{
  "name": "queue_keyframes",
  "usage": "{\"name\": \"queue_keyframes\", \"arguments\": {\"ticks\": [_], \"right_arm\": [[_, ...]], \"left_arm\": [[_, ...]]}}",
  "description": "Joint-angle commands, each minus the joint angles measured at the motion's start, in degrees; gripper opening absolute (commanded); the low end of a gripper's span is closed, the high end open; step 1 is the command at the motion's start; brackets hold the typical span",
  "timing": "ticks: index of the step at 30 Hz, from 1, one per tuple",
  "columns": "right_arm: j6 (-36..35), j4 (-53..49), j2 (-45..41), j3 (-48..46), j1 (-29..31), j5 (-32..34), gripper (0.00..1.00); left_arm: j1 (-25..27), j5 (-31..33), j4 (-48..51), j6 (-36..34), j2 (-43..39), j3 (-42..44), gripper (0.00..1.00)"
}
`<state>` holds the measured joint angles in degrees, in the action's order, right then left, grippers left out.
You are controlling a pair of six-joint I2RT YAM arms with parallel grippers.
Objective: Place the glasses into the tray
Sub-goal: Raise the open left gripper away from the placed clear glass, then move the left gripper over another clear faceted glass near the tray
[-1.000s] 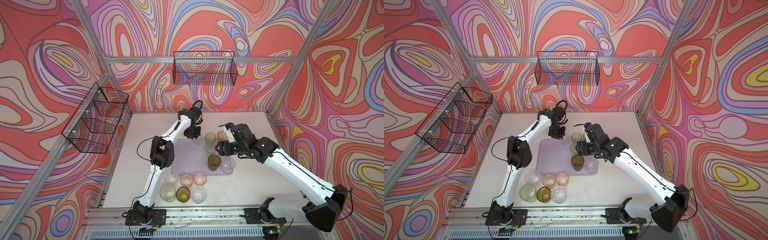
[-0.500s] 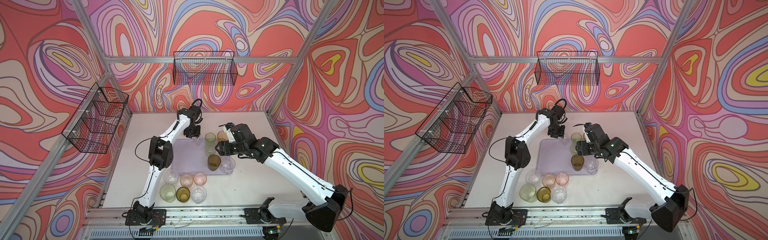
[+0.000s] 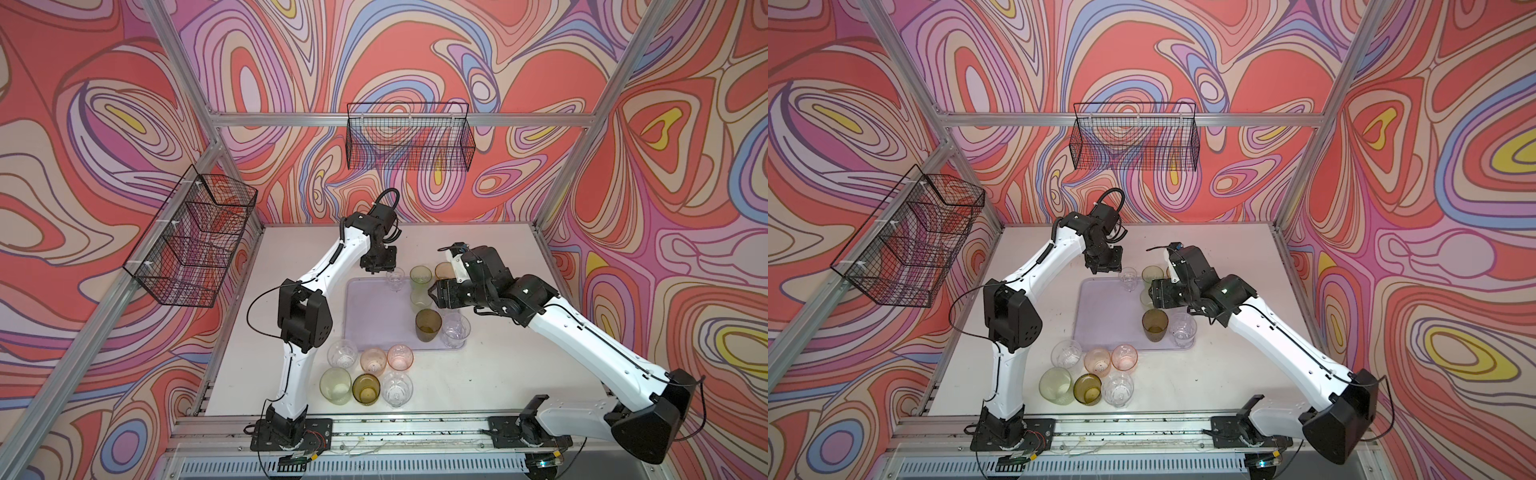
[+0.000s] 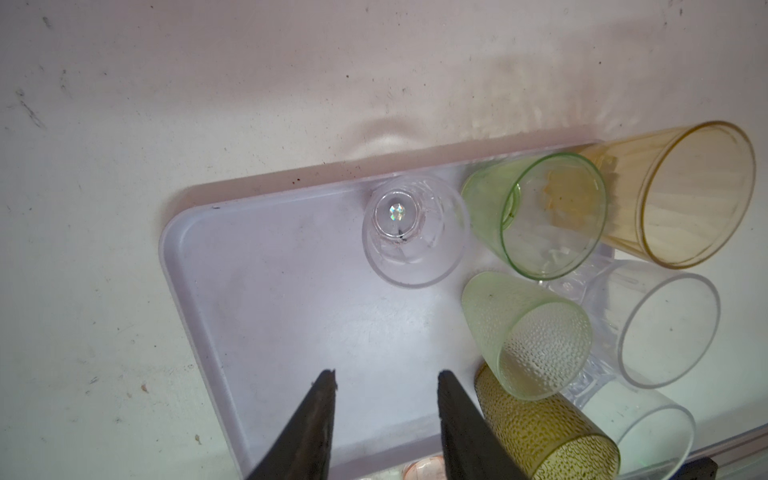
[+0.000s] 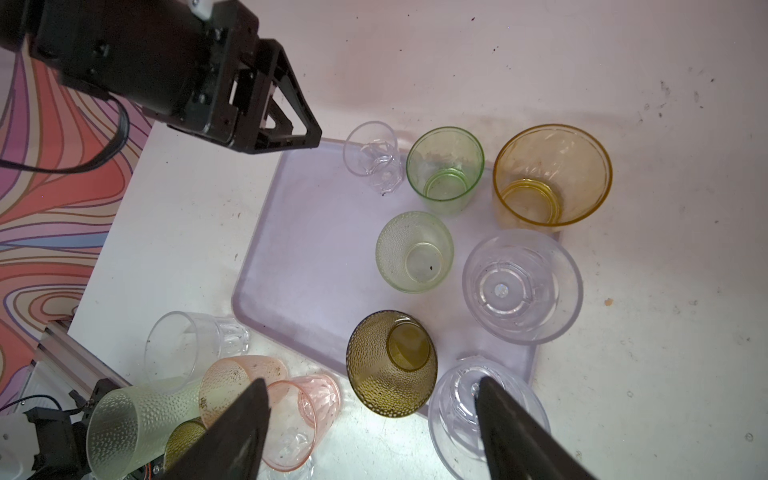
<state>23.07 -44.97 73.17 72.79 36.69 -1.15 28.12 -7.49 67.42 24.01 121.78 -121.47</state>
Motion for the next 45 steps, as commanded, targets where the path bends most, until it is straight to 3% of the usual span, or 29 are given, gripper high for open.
{"name": "queue_keyframes", "arguments": {"ticks": [1, 15, 30, 45], "right_arm": [[-1.1, 1.6, -0.2, -0.4, -0.2, -0.2, 0.81], [-2.3, 3.6, 1.0, -0.1, -0.3, -1.7, 0.81], [-3.6, 3.2, 3.1, 1.4, -0.3, -1.2, 0.81], [-4.6, 2.8, 3.4, 1.5, -0.2, -1.2, 0.81]], "left_arm": [[0.2, 0.9, 0.6, -1.3, -4.0, 3.1, 0.44], [-1.2, 0.8, -0.8, -2.9, -15.0, 17.2, 0.43], [-6.3, -0.2, -0.4, -2.4, -27.5, 32.3, 0.42], [-9.0, 0.9, 4.6, -0.8, -36.6, 40.3, 0.42]]}}
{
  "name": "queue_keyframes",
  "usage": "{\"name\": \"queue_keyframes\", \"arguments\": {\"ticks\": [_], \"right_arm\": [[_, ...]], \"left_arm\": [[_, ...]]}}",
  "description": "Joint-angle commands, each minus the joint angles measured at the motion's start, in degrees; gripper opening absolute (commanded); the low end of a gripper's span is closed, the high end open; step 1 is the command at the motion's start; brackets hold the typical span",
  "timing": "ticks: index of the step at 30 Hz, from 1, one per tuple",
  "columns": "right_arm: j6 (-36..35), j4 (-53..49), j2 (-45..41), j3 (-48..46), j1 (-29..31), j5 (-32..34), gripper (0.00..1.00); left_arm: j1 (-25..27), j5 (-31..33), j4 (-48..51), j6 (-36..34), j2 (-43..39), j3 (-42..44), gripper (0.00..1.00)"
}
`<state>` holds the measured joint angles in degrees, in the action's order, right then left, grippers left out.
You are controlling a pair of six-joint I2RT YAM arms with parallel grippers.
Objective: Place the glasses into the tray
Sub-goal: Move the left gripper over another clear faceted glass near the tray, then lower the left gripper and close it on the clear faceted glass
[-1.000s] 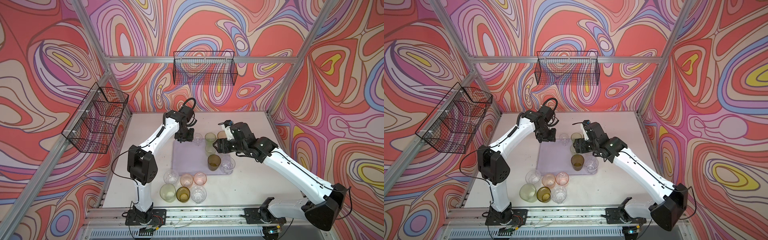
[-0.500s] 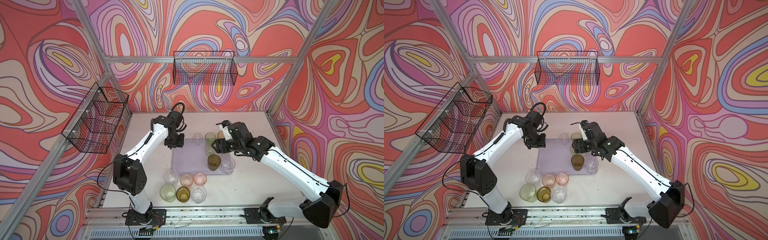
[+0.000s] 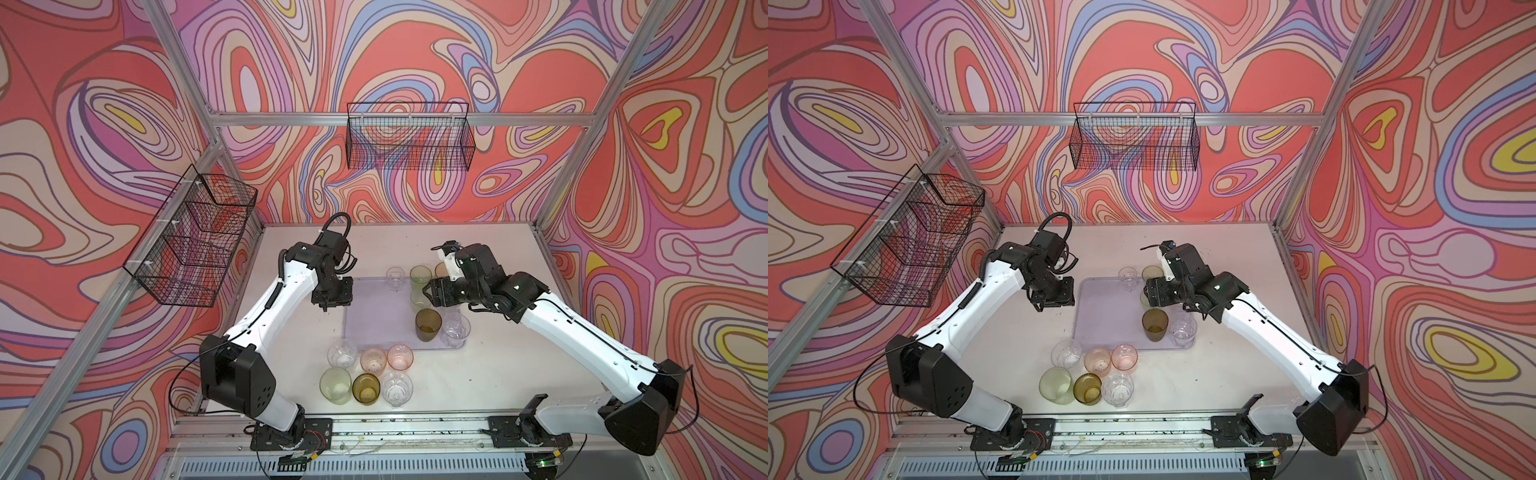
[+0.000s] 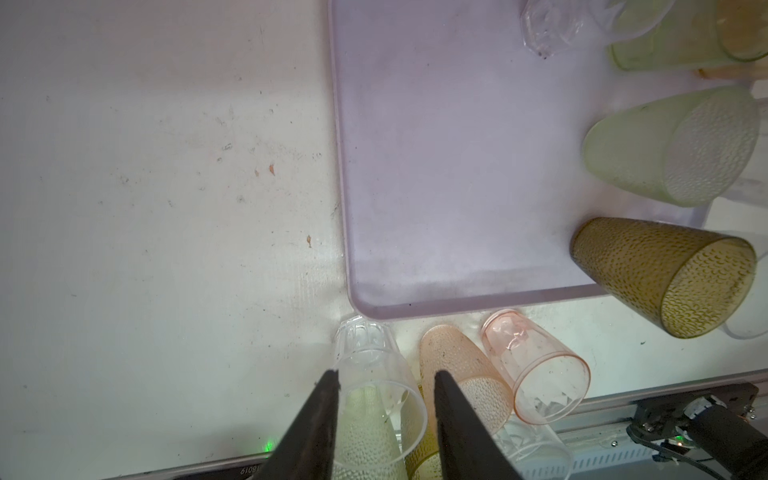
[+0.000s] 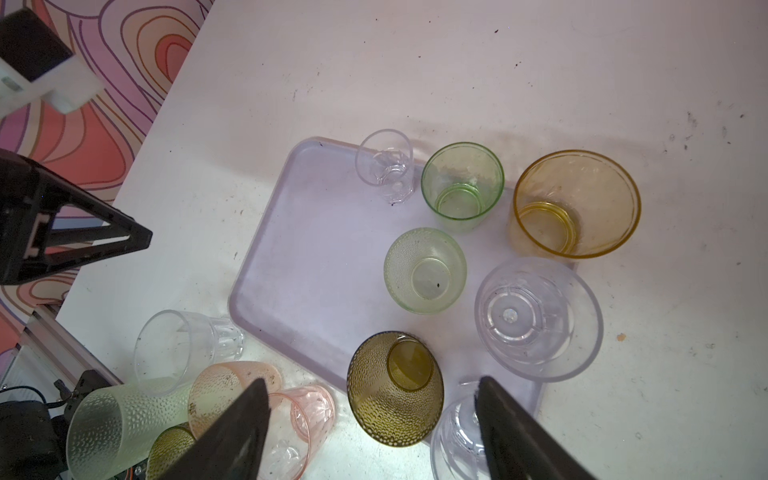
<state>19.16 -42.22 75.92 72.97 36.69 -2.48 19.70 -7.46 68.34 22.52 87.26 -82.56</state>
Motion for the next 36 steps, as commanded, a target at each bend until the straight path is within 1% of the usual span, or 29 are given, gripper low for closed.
{"name": "queue_keyframes", "arguments": {"ticks": [1, 3, 9, 15, 22, 28, 36], "right_arm": [[-0.6, 0.0, 0.8, 1.3, -0.2, 0.1, 0.81], [-0.7, 0.1, 1.0, 1.3, -0.2, 0.1, 0.81], [-0.8, 0.2, 1.9, 1.6, -0.2, -0.4, 0.81], [-1.1, -0.3, 1.6, 2.4, -0.2, 0.0, 0.81], [-1.2, -0.2, 2.4, 3.0, -0.2, -0.6, 0.81], [-1.2, -0.4, 3.3, 3.6, -0.2, -0.6, 0.81], [-1.3, -0.5, 3.8, 3.8, -0.2, -1.0, 0.81]], "left_arm": [[-0.7, 0.6, 3.9, 0.8, -2.7, 2.0, 0.42], [-0.7, -0.1, 4.4, 0.9, -3.9, 3.5, 0.42], [-0.8, 1.0, 6.8, 1.5, -6.8, 6.2, 0.42], [-1.1, 0.6, 6.2, 3.2, -9.7, 11.4, 0.41], [-1.2, -0.4, 3.5, 5.6, -11.1, 16.5, 0.40], [-1.4, 1.8, 4.1, 7.0, -11.5, 18.5, 0.38], [-1.4, 0.2, 1.2, 7.7, -11.8, 22.3, 0.37]]}}
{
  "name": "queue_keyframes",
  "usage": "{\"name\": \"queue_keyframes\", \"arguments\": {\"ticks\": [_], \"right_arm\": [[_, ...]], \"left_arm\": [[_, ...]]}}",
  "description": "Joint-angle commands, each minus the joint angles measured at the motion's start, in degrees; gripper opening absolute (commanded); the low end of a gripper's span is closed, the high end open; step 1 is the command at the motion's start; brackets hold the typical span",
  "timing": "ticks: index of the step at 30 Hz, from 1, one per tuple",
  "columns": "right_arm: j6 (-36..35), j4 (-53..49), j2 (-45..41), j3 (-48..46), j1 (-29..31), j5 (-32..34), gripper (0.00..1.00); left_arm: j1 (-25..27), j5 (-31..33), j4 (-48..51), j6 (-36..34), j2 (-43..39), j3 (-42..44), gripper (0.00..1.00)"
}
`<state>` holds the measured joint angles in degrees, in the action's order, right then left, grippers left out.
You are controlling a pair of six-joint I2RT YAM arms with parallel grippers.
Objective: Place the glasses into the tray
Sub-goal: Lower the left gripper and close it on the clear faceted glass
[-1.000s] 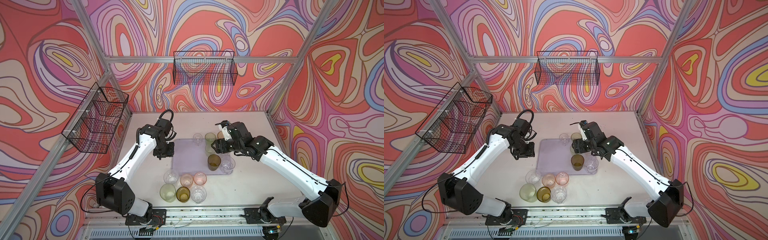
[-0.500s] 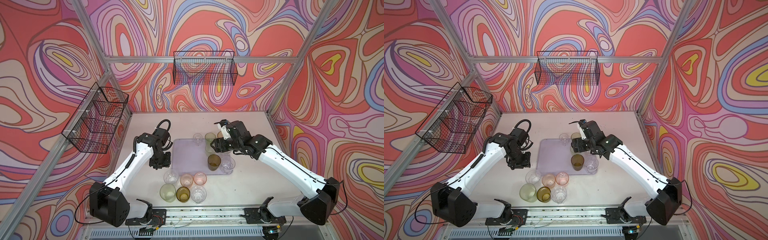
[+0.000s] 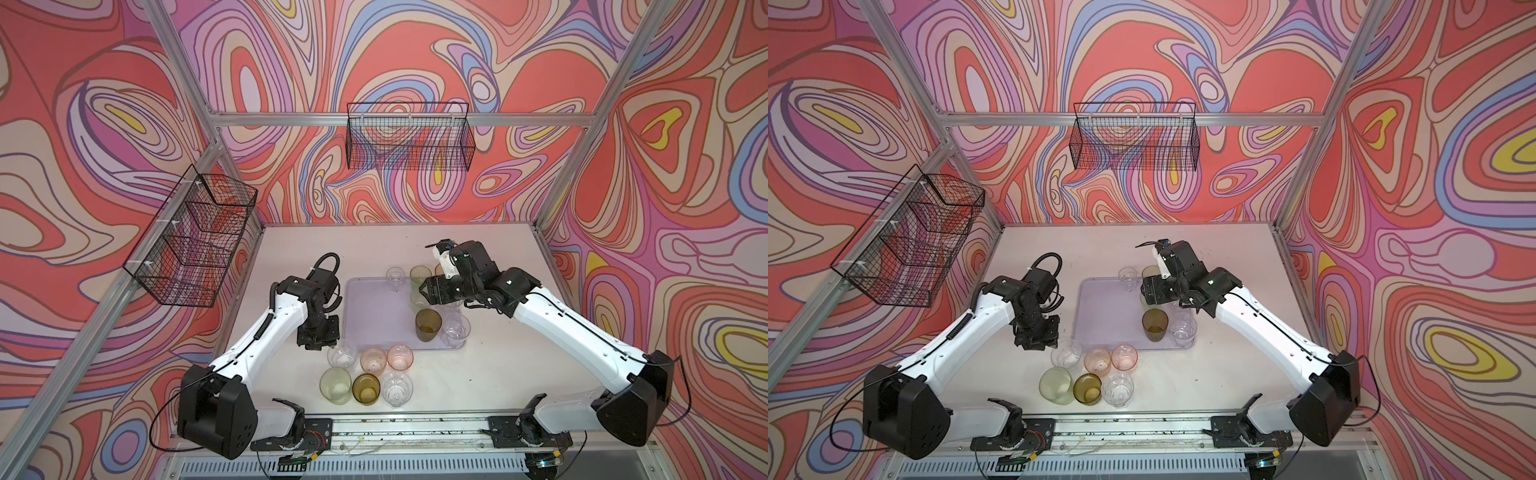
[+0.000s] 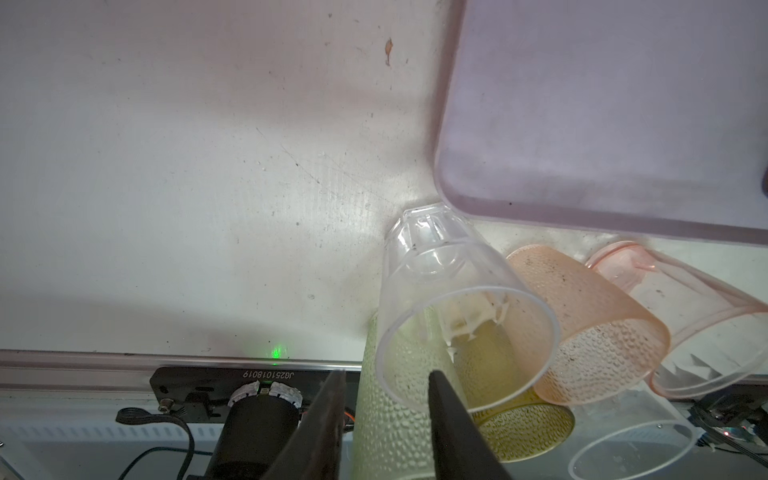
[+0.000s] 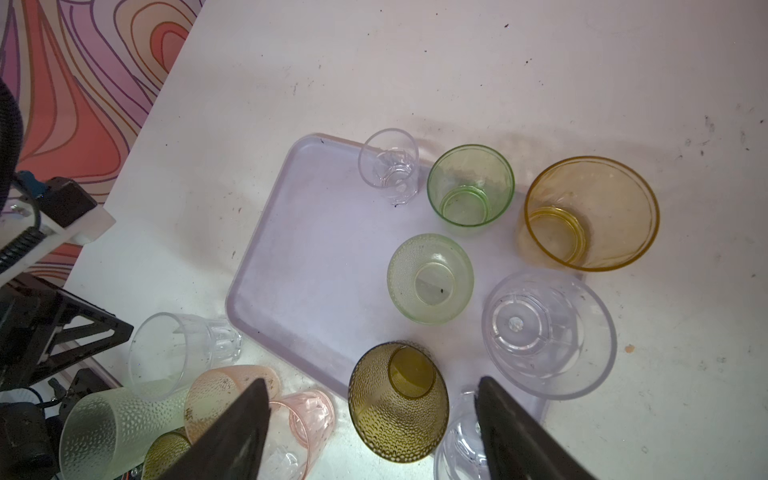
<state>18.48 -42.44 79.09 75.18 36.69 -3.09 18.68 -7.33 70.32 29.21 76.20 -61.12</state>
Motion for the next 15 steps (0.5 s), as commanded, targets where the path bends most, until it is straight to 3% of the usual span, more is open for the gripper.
{"name": "queue_keyframes", "arguments": {"ticks": [1, 15], "right_arm": [[-0.7, -0.3, 0.7, 1.8, -0.2, -0.3, 0.81], [-0.6, 0.0, 0.4, 1.5, -0.2, 0.0, 0.81]], "left_arm": [[-0.5, 0.0, -1.1, 1.0, -0.6, 1.1, 0.37], [-0.4, -0.5, -3.8, 1.6, 1.1, 4.5, 0.32]]}}
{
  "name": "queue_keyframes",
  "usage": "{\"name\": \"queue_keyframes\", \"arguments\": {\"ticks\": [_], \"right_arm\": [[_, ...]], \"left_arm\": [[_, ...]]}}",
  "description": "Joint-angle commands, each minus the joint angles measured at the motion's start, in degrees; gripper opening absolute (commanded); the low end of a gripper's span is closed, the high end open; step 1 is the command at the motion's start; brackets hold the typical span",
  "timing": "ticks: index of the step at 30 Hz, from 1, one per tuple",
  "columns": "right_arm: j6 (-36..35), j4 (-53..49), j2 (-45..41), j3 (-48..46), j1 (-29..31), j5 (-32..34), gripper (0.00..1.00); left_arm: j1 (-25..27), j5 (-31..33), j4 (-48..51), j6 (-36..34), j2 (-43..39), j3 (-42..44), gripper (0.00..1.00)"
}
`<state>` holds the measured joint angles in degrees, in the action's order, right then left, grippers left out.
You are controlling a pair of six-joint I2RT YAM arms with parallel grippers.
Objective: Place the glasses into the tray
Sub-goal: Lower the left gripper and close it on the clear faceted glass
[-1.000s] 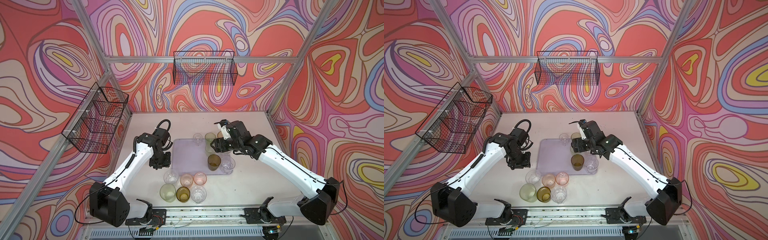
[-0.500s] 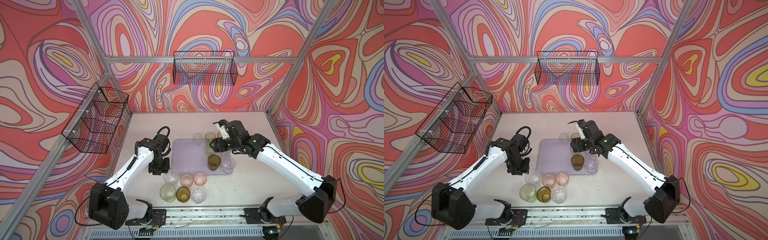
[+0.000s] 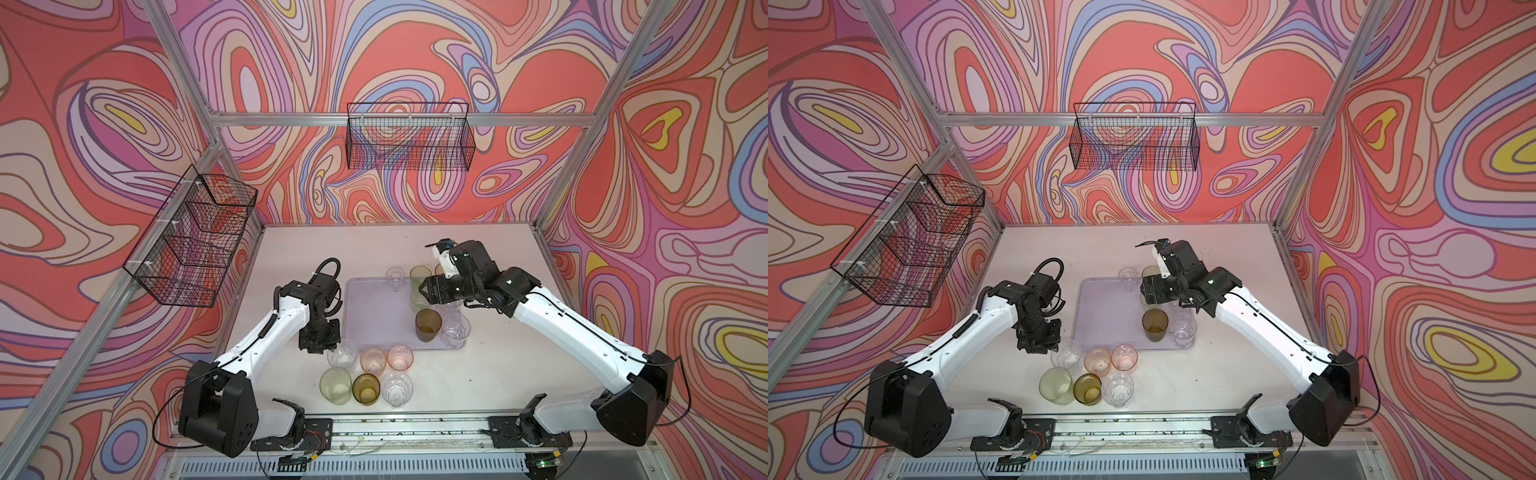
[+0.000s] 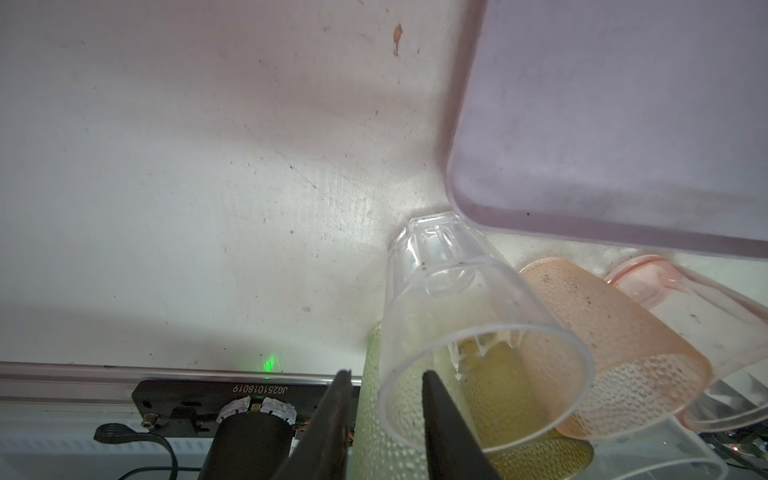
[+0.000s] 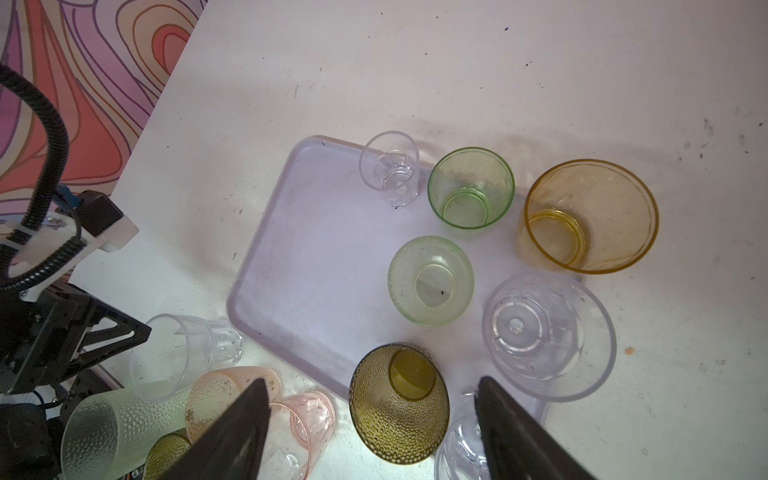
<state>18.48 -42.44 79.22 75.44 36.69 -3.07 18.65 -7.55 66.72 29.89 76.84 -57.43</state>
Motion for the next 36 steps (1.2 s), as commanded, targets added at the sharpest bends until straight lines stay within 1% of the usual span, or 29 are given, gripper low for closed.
{"name": "queue_keyframes", "arguments": {"ticks": [1, 16, 22, 27, 36], "right_arm": [[-0.7, 0.0, 0.3, 1.2, -0.2, -0.1, 0.81], [-0.6, -0.3, 0.1, 0.6, -0.2, 0.0, 0.81], [-0.5, 0.0, 0.2, 0.5, -0.2, 0.0, 0.81], [-0.5, -0.3, 0.0, 0.2, -0.2, 0.0, 0.81], [-0.6, -0.1, 0.3, 0.3, -0.2, -0.1, 0.81]], "left_arm": [[-0.4, -0.3, -0.4, 1.0, 0.6, 1.0, 0.32], [-0.4, 0.3, -0.8, 0.5, 2.8, 0.8, 0.22], [-0.4, 0.4, -0.6, -0.2, 3.8, 0.2, 0.16], [-0.4, 0.7, 0.0, -0.4, 3.9, -0.5, 0.13], [-0.4, 1.6, 2.0, -1.1, 4.1, -2.5, 0.09]]}}
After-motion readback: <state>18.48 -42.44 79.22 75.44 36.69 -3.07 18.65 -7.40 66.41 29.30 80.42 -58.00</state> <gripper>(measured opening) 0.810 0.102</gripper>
